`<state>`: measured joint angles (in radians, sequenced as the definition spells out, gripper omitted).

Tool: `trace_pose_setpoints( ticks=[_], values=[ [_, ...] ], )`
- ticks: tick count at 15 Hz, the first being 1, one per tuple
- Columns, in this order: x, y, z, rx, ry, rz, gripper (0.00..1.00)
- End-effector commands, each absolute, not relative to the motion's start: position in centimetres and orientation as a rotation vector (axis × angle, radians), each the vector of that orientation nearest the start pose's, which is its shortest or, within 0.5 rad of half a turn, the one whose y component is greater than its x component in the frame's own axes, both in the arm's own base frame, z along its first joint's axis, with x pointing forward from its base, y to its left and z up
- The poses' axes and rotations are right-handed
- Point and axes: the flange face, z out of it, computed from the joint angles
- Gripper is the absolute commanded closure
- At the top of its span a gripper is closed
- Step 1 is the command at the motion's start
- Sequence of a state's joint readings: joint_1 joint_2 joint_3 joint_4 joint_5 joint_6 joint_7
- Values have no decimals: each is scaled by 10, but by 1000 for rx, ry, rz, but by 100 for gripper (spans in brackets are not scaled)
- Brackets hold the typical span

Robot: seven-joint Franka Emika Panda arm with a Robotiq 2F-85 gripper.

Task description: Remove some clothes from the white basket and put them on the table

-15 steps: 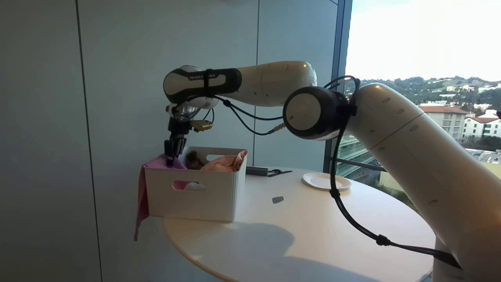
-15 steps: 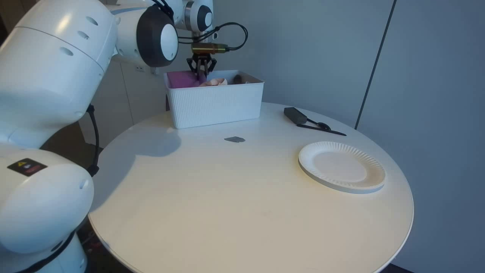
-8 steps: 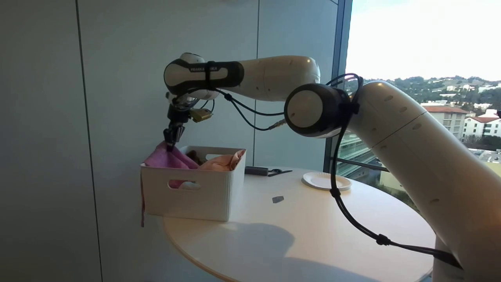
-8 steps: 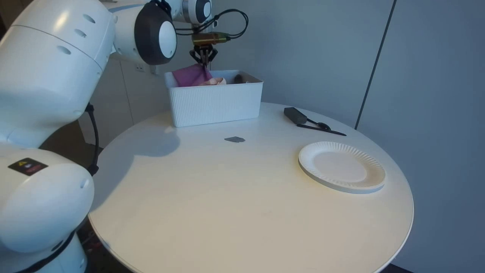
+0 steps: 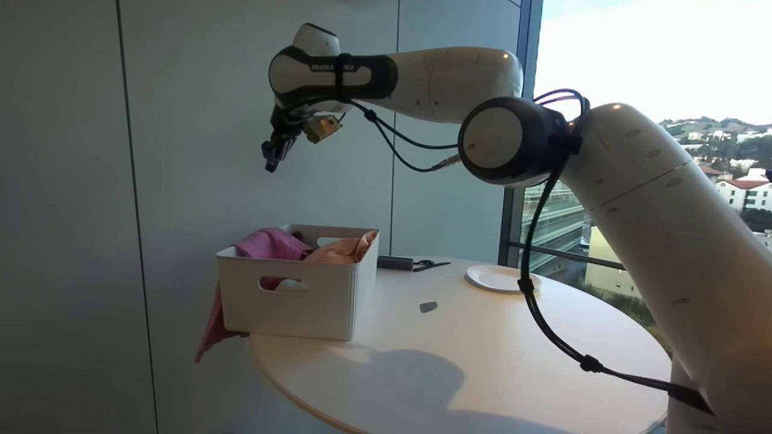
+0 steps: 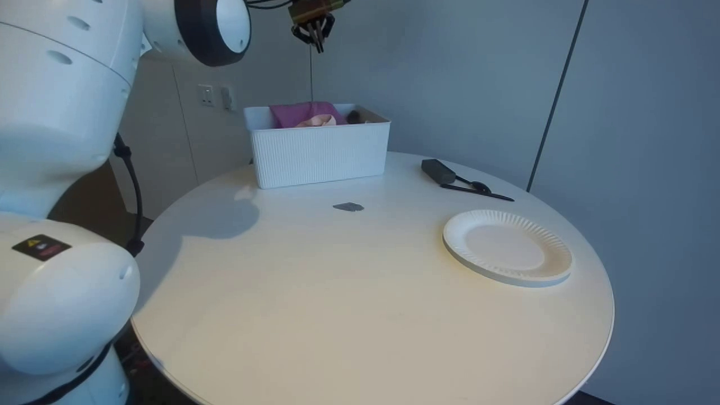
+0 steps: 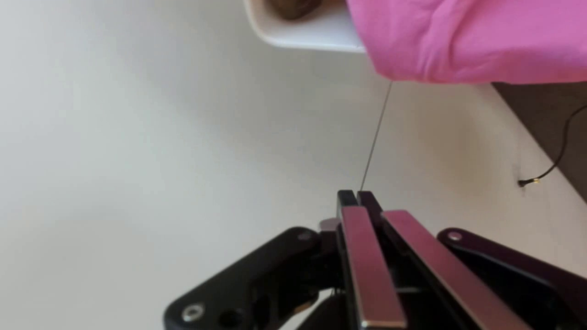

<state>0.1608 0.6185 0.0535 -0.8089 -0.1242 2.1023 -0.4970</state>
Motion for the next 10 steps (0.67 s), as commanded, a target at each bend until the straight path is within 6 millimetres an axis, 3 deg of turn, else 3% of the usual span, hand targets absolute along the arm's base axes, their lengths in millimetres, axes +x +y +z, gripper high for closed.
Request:
trace_pose_setpoints(
  ticks=[1,3,4,6,10],
  values=[
    [714,127,698,-3012,-1006,-1246,92],
    [706,123,690,-2986,-1006,-1109,90],
    [706,119,681,-2995,-1003,-1047,66],
    [708,116,652,-3038,-983,-877,64],
    [718,109,589,-3078,-959,-565,35]
  ],
)
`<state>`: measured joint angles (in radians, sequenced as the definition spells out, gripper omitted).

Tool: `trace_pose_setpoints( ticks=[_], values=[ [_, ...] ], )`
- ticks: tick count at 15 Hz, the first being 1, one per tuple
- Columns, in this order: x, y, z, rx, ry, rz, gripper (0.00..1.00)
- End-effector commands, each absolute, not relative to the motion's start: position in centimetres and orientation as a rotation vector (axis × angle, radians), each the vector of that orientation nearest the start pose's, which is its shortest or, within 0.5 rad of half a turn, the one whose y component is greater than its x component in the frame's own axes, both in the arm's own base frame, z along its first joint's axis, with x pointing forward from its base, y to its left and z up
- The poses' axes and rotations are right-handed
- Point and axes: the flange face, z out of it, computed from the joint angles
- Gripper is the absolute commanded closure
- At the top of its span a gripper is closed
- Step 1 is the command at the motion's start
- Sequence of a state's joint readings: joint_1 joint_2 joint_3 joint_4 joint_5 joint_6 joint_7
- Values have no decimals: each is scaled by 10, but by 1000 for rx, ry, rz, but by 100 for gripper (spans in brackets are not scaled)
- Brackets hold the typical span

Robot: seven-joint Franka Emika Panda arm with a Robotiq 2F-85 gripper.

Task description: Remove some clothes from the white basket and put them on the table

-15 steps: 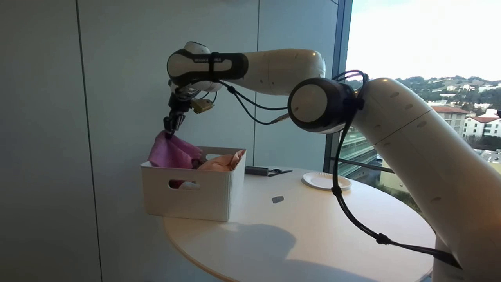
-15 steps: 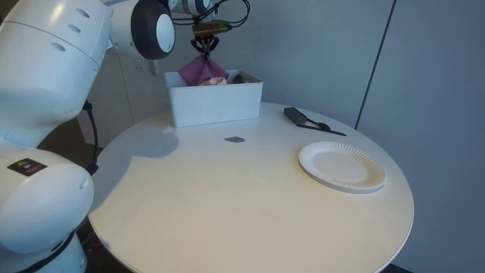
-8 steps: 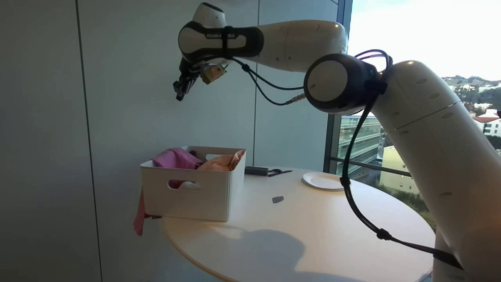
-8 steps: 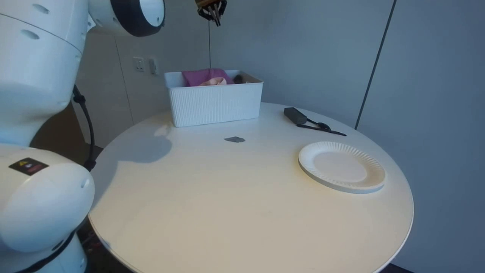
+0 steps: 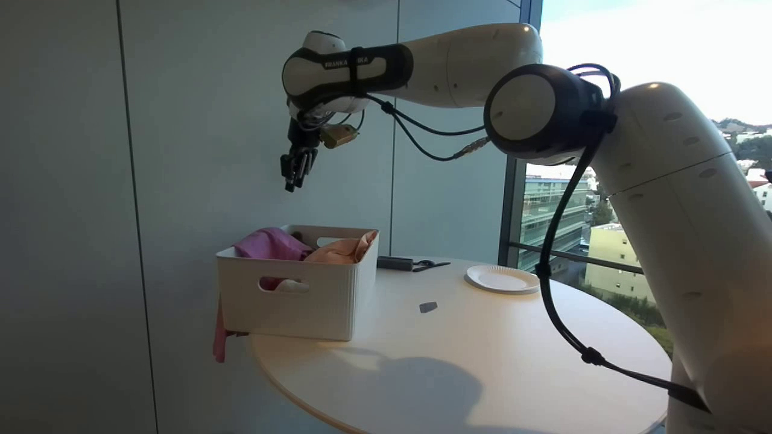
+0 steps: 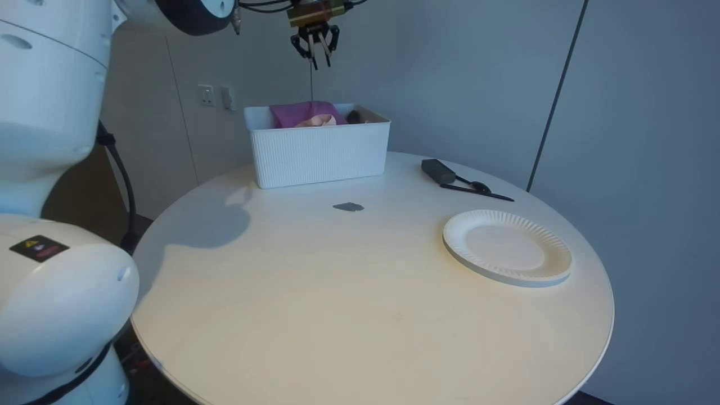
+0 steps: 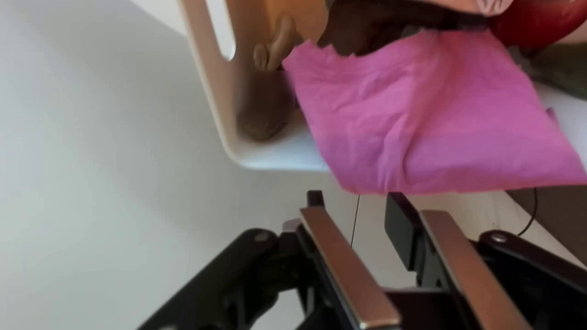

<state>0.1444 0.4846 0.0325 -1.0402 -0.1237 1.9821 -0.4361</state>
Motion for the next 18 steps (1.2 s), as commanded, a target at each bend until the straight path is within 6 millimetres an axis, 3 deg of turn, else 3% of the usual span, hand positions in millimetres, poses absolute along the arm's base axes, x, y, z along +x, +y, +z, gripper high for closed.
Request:
trace_pose_setpoints(
  ticks=[1,5,11,18],
  values=[
    [720,110,578,-3077,-963,-506,28],
    [734,114,540,-3021,-1021,-437,0],
    [745,128,507,-2896,-1110,-348,0],
    [756,134,483,-2883,-1239,-273,0]
  ],
)
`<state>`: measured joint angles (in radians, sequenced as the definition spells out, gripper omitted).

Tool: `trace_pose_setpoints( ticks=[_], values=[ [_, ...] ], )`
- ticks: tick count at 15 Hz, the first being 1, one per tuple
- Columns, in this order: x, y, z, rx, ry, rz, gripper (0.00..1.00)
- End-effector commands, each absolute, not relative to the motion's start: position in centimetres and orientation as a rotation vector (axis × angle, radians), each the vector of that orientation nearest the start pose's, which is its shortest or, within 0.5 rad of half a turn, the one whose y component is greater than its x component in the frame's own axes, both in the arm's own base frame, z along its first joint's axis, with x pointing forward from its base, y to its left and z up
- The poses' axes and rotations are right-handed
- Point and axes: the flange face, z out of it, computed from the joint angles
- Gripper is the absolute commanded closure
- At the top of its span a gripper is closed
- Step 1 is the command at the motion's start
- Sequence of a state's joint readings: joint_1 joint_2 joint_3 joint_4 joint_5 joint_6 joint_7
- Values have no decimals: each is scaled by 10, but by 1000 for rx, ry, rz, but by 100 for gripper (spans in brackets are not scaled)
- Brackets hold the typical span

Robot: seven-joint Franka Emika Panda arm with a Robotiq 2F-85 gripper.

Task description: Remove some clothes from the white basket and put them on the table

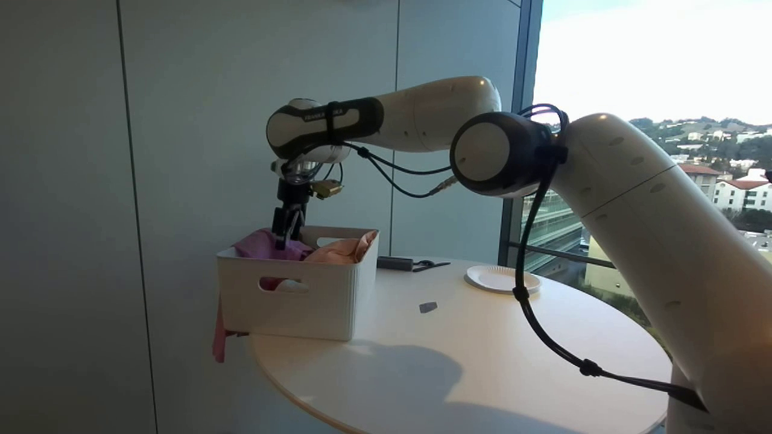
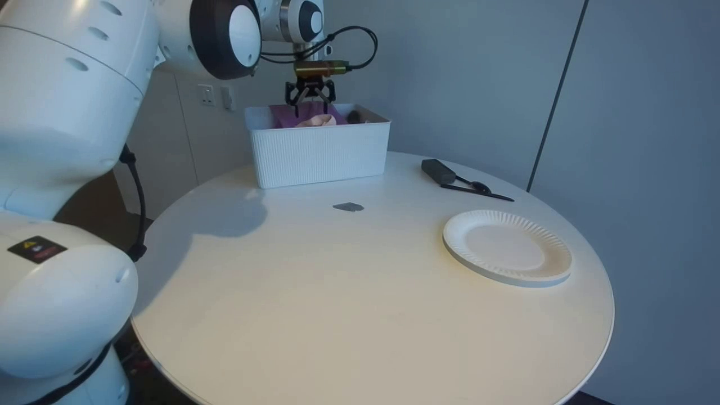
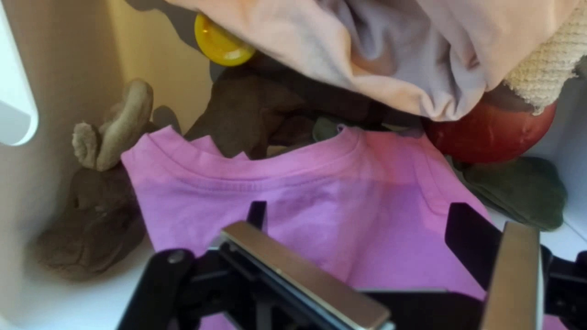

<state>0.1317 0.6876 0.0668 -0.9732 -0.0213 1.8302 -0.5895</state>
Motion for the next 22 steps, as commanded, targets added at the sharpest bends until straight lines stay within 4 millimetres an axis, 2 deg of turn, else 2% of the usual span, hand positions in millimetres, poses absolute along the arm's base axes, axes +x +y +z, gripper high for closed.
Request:
trace_pose_setpoints(
  ticks=[1,3,5,7,15,16,17,22],
  values=[
    [758,135,482,-2874,-1246,-282,0],
    [764,137,484,-2850,-1258,-348,0],
    [773,141,495,-2793,-1248,-522,0],
    [776,146,498,-2765,-1257,-557,0],
    [774,139,470,-2818,-1227,-355,0],
    [775,137,468,-2824,-1224,-347,25],
    [775,137,467,-2820,-1226,-342,26],
    [777,134,465,-2820,-1221,-341,65]
  ],
)
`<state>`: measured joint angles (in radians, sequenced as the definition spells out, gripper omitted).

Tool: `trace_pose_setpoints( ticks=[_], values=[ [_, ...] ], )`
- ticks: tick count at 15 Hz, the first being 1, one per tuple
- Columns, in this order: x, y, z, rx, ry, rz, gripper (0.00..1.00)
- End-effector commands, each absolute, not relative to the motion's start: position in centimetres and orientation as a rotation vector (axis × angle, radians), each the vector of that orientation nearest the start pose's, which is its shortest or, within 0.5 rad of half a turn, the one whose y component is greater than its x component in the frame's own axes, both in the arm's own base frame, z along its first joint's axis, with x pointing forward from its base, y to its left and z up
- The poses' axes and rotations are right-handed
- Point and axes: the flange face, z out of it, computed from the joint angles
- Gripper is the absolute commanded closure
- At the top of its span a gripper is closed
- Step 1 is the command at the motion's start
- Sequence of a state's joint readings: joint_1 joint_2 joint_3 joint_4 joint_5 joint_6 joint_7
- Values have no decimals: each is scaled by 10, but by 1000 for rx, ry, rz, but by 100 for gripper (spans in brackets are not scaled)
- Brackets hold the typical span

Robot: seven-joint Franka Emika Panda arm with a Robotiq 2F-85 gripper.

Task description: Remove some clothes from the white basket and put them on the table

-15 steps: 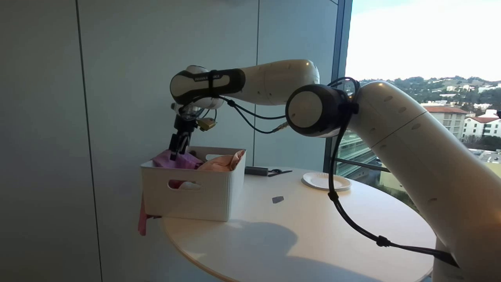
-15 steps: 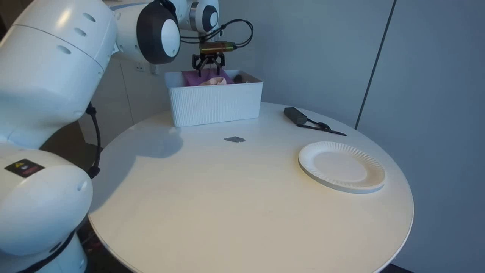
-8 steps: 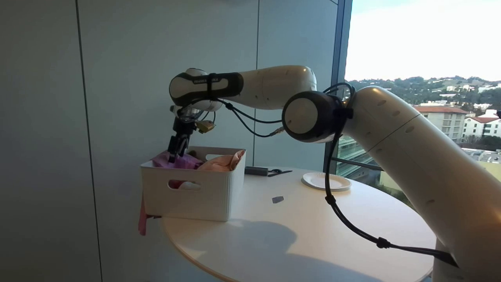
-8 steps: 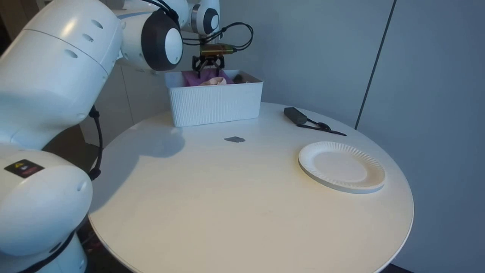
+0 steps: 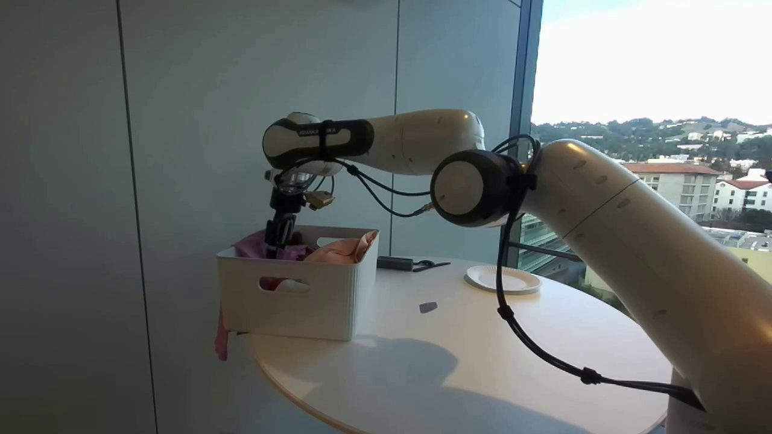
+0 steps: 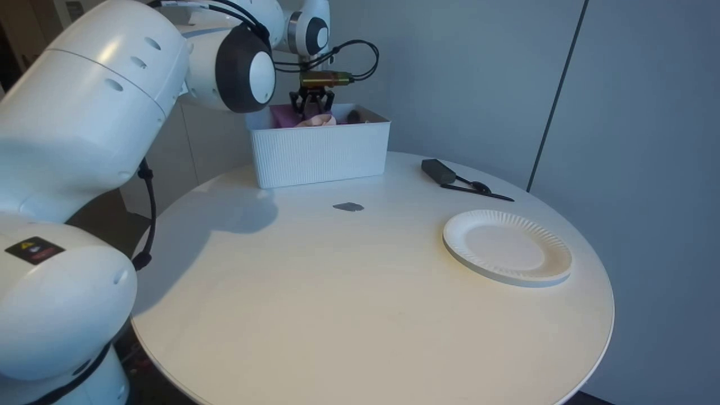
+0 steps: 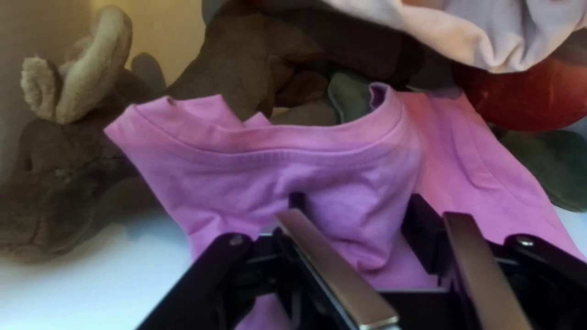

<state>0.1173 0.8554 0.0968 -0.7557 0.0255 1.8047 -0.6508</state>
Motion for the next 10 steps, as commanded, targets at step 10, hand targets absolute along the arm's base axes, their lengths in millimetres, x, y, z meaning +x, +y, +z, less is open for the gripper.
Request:
trace_pose_setpoints(
  ticks=[10],
  values=[
    [778,133,467,-2821,-1213,-346,92]
  ],
)
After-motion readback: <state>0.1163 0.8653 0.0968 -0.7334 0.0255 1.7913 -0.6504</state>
